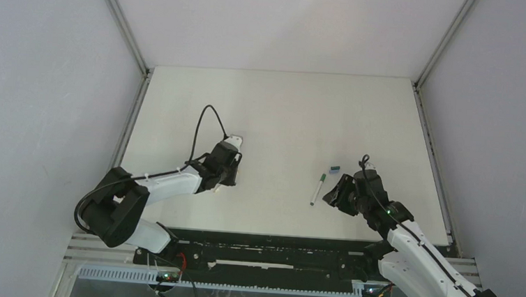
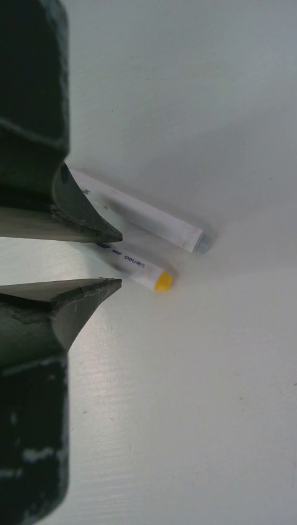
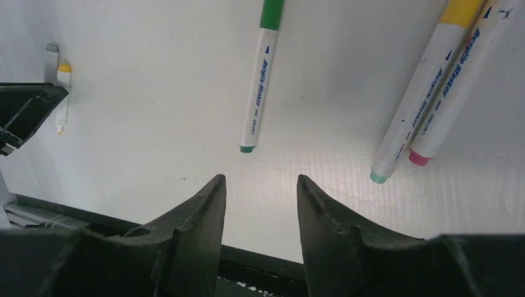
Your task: Insert the pens into the pen caps
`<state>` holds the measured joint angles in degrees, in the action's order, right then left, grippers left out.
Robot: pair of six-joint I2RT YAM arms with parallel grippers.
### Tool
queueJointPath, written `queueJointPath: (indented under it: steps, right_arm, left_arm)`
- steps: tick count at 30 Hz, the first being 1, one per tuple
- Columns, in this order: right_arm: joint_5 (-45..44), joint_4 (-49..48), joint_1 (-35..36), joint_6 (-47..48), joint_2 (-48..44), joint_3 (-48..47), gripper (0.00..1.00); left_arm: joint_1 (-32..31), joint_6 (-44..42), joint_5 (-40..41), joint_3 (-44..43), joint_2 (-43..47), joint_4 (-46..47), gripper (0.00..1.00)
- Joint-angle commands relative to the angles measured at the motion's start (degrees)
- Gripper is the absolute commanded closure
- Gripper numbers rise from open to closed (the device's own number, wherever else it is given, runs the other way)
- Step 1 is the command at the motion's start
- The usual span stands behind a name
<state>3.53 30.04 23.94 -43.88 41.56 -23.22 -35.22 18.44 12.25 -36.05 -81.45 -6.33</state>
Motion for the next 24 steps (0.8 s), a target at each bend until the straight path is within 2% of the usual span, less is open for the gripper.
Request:
queueJointPath:
  steps: [1, 10, 13, 14, 18, 24]
  right_arm:
    - [0.1, -1.8, -0.6, 0.0, -0.8, -1.3, 0.55]
    - [0.7, -2.1, -0.6, -0.1, -1.6, -1.3, 0.55]
    - [0.7, -2.0, -0.6, -0.2, -2.6, -1.3, 0.55]
    - [1.1, -2.4, -0.6, 0.0, -3.0, -1.4, 0.55]
    - [5.4, -5.2, -0.2, 2.2, -5.4, -1.9, 0.55]
    - [13.1, -16.6, 4.8, 4.9, -8.2, -1.9, 0.45]
  left_arm:
    - [-0.3, 0.6, -3.2, 1.5, -0.1, 3.1, 0.71]
    - [-4.6, 3.7, -7.8, 2.7, -3.7, 5.3, 0.75]
    - [-5.6, 5.0, -8.5, 3.4, -4.4, 6.2, 0.96]
    - [-5.8, 5.8, -8.8, 3.8, -3.6, 6.7, 1.0]
    - [-7.1, 11.0, -12.3, 4.7, 4.3, 11.7, 1.0]
    - [-7.8, 19.5, -15.3, 3.4, 17.4, 20.3, 1.0]
